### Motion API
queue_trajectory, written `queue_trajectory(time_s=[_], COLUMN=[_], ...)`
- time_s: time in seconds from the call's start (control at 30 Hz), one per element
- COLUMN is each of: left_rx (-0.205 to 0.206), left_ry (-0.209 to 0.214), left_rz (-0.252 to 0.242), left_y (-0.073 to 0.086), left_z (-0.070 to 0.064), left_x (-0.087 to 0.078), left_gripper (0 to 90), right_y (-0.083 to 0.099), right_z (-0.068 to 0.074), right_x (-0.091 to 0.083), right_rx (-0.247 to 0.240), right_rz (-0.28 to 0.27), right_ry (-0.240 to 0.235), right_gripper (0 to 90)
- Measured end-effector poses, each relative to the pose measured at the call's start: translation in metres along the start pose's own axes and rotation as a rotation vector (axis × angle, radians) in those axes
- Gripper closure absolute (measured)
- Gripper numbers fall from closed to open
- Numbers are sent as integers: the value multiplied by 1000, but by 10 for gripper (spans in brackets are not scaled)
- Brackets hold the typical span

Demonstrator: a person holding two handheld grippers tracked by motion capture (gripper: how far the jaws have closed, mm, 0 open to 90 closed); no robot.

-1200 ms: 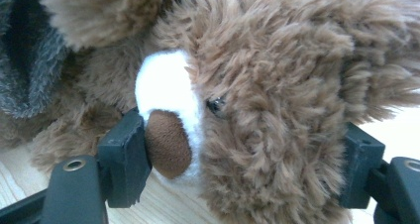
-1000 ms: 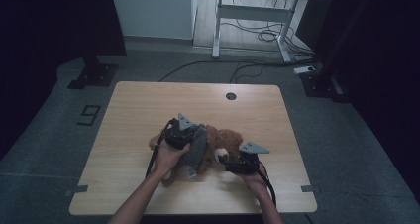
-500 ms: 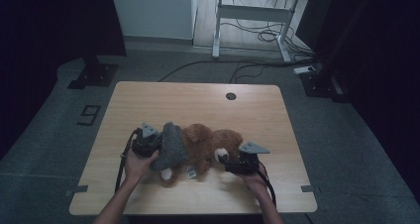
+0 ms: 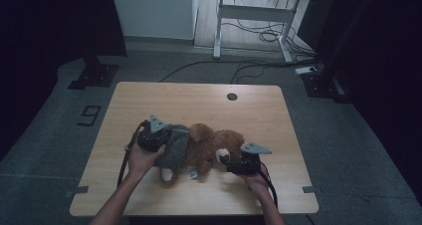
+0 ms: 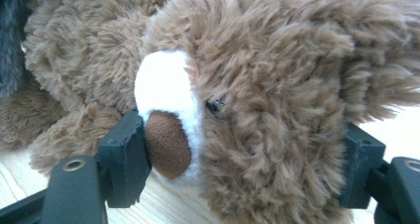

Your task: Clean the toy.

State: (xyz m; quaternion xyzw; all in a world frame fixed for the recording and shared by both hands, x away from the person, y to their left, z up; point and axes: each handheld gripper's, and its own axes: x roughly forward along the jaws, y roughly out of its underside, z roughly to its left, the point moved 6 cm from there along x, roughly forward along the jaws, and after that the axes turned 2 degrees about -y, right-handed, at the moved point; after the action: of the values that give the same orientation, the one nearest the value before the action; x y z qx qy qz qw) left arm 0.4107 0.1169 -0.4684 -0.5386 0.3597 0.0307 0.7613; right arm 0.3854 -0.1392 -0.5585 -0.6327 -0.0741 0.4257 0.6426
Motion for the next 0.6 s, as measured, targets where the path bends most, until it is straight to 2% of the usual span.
queue_trajectory(time_s=[0.17, 0.3, 0.37, 0.43, 0.6], left_rx=[69, 83, 85, 74, 40], left_ry=[52, 74, 65, 67, 56], left_rz=[0, 33, 49, 58, 55], left_y=[-29, -34, -28, -21, -11], left_z=[-42, -62, -63, -57, -39], left_x=[19, 40, 48, 51, 42], left_gripper=[791, 787, 787, 788, 790], right_y=[0, 0, 0, 0, 0], right_z=[-1, -1, -1, -1, 1], right_x=[0, 0, 0, 0, 1], right_rx=[3, 6, 6, 4, -9], right_rz=[-1, 0, -1, -1, 0], right_ry=[-2, -4, -5, -6, 0], right_gripper=[246, 246, 246, 246, 244])
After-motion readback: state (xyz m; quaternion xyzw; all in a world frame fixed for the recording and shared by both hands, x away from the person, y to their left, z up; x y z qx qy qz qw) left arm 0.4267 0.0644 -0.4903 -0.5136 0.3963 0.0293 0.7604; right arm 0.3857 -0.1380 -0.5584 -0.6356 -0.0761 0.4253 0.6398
